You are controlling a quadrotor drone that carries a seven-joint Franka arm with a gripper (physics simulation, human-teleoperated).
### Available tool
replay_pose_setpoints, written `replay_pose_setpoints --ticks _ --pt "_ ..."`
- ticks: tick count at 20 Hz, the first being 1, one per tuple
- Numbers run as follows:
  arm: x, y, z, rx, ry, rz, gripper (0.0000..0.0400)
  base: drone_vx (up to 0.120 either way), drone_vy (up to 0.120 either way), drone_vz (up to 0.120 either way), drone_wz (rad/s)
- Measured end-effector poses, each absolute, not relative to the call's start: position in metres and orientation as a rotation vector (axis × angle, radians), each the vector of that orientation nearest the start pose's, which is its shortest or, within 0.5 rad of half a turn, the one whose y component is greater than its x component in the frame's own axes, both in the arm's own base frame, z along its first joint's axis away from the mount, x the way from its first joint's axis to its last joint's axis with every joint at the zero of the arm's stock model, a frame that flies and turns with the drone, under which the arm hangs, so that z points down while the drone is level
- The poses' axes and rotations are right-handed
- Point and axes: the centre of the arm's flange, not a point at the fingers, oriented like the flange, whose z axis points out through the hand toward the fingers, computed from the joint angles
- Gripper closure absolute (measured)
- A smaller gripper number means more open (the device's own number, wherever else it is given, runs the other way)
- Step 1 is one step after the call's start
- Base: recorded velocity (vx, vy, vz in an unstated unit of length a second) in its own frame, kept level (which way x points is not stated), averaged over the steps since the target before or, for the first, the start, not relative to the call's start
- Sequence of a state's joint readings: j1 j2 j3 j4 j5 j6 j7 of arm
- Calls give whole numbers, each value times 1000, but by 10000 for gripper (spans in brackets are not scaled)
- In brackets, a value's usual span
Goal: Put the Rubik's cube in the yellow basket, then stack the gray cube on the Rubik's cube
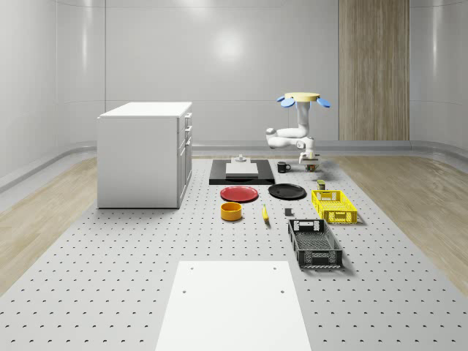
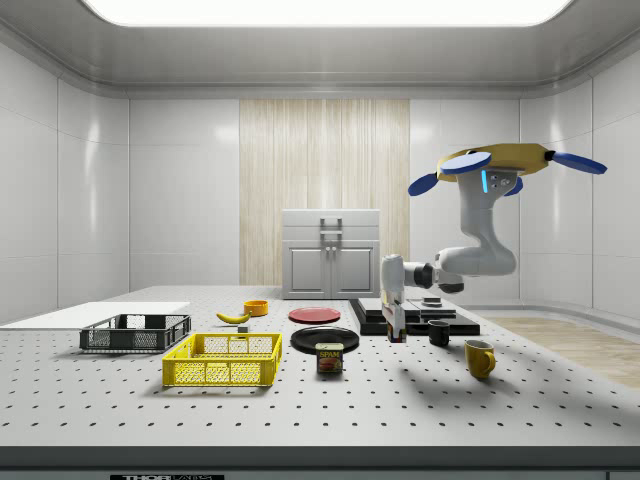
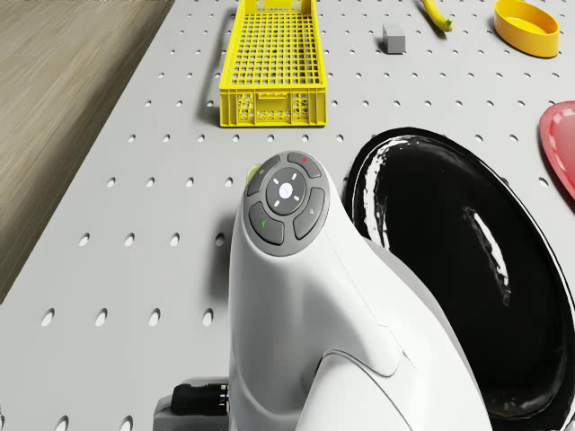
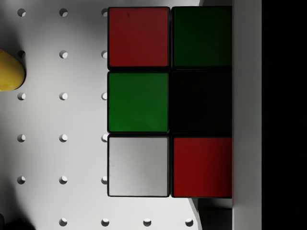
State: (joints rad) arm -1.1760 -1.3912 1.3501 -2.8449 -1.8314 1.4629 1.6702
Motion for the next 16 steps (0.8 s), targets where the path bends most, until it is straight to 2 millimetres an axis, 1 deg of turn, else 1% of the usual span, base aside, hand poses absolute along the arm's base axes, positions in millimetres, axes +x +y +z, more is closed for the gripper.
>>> replay_pose_setpoints --ticks 2,16 --pt "316 0 493 1 -2 785 75 120 0 100 0" --pt "316 0 492 1 -2 785 75 120 0 0 0"
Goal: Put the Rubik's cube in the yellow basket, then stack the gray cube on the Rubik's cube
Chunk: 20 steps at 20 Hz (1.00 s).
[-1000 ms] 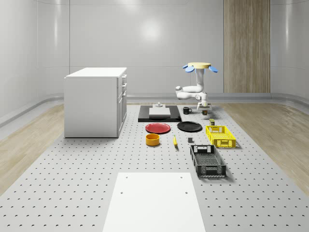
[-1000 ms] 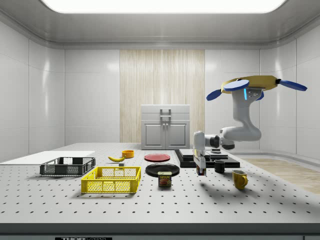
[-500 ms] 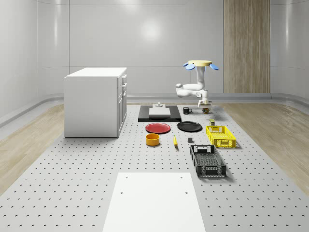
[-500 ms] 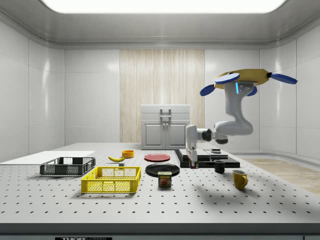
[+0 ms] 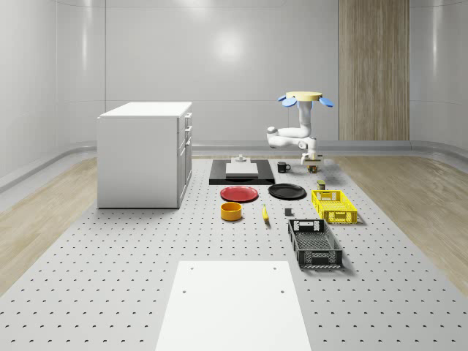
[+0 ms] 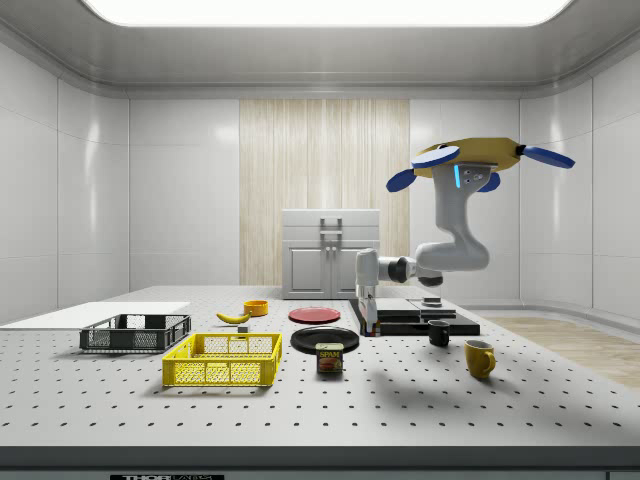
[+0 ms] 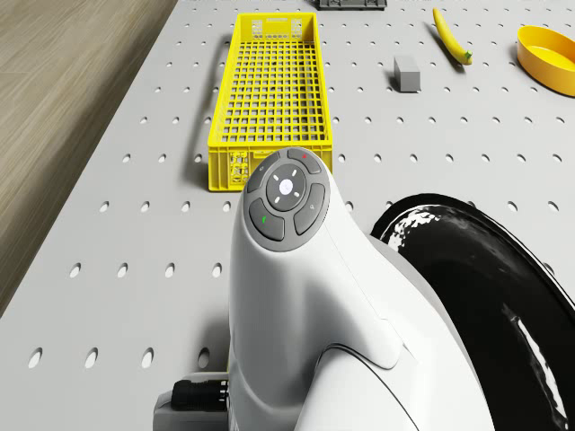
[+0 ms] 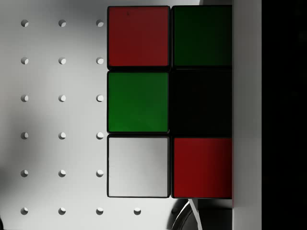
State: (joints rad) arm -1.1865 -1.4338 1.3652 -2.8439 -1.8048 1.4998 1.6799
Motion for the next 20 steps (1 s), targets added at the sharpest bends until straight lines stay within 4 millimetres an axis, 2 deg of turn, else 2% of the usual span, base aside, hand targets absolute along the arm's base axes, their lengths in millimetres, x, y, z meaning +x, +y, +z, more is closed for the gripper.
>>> replay_pose_setpoints --ticks 20 --pt "316 0 492 1 -2 785 75 120 0 0 0"
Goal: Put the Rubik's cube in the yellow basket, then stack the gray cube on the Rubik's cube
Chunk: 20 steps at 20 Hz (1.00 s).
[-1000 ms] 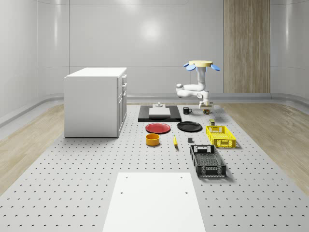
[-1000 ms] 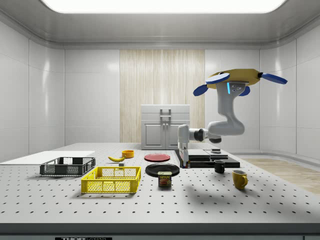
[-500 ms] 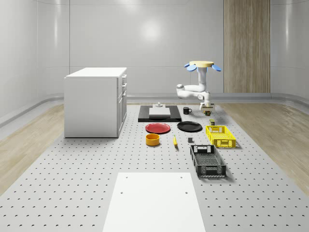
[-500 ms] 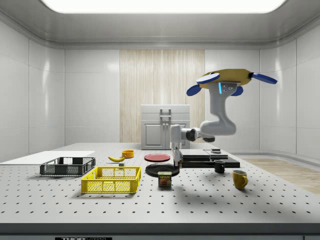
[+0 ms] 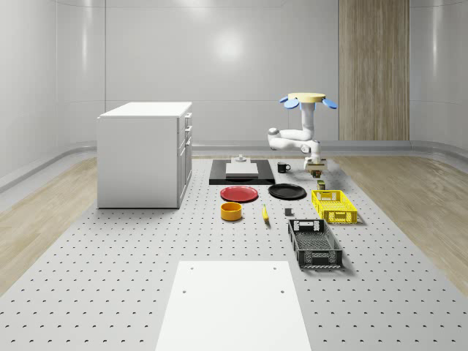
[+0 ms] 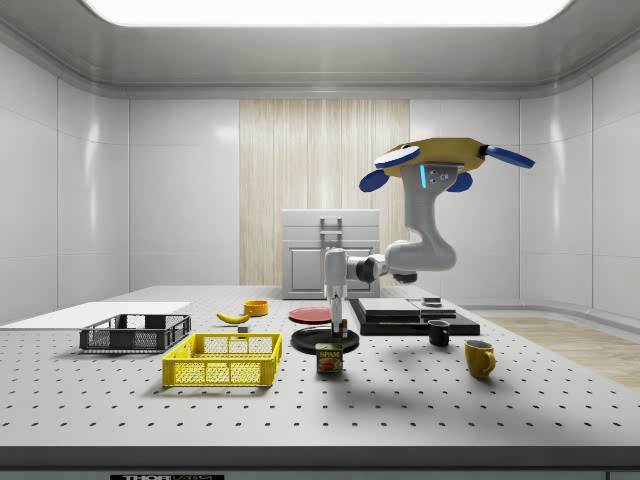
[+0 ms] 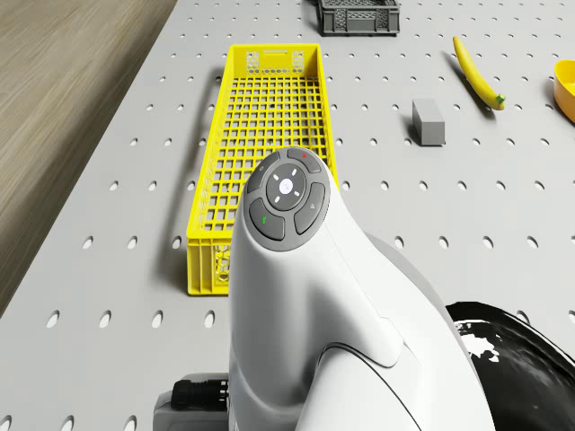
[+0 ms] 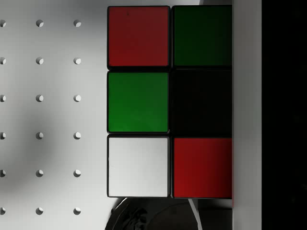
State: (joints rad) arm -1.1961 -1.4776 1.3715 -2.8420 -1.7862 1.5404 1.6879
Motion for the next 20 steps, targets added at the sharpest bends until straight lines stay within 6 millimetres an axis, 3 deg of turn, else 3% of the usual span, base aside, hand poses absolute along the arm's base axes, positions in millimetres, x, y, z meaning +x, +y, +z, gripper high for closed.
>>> replay_pose_setpoints --ticks 20 --pt "316 0 492 1 -2 785 75 120 10 0 0"
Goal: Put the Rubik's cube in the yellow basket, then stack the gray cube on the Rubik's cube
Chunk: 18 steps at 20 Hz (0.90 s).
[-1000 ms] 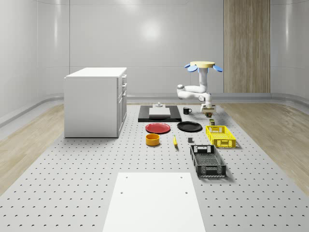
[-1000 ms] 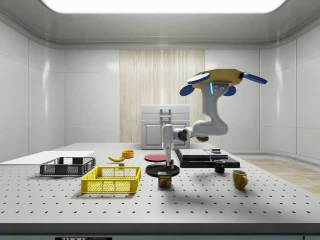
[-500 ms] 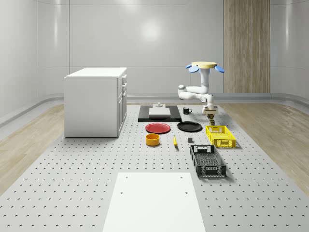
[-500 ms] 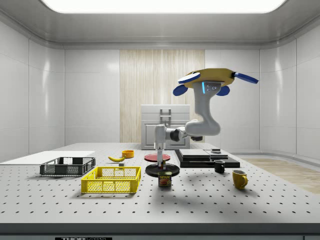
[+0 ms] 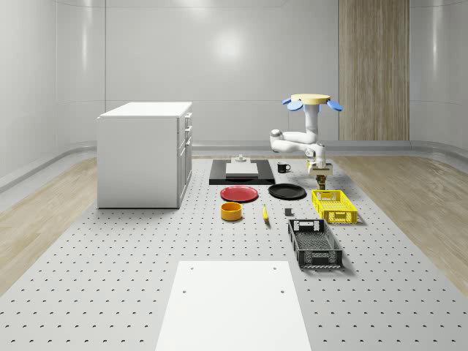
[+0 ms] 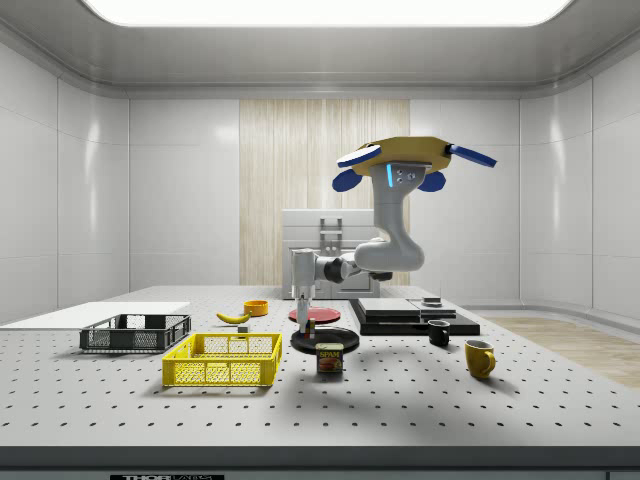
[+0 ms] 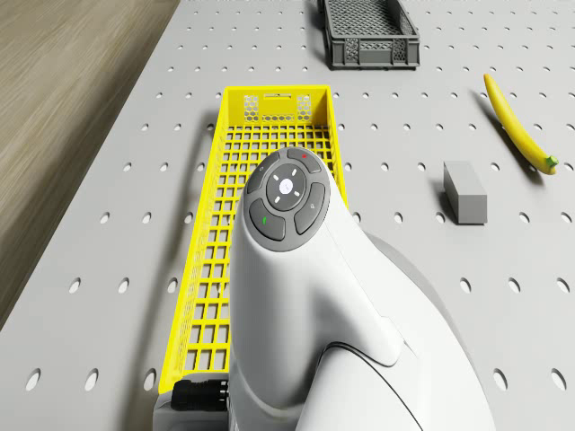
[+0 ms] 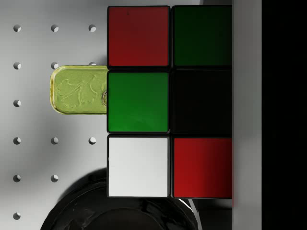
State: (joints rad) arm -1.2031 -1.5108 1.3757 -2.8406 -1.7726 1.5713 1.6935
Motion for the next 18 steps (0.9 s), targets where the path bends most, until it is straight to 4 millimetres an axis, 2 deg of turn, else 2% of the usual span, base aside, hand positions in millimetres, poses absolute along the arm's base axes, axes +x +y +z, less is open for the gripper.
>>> replay_pose_setpoints --ticks 5,8,18 --pt "316 0 492 1 -2 785 75 120 0 0 0" --pt "316 0 492 1 -2 785 75 120 93 0 0" --pt "316 0 492 1 -2 785 75 120 0 0 0"
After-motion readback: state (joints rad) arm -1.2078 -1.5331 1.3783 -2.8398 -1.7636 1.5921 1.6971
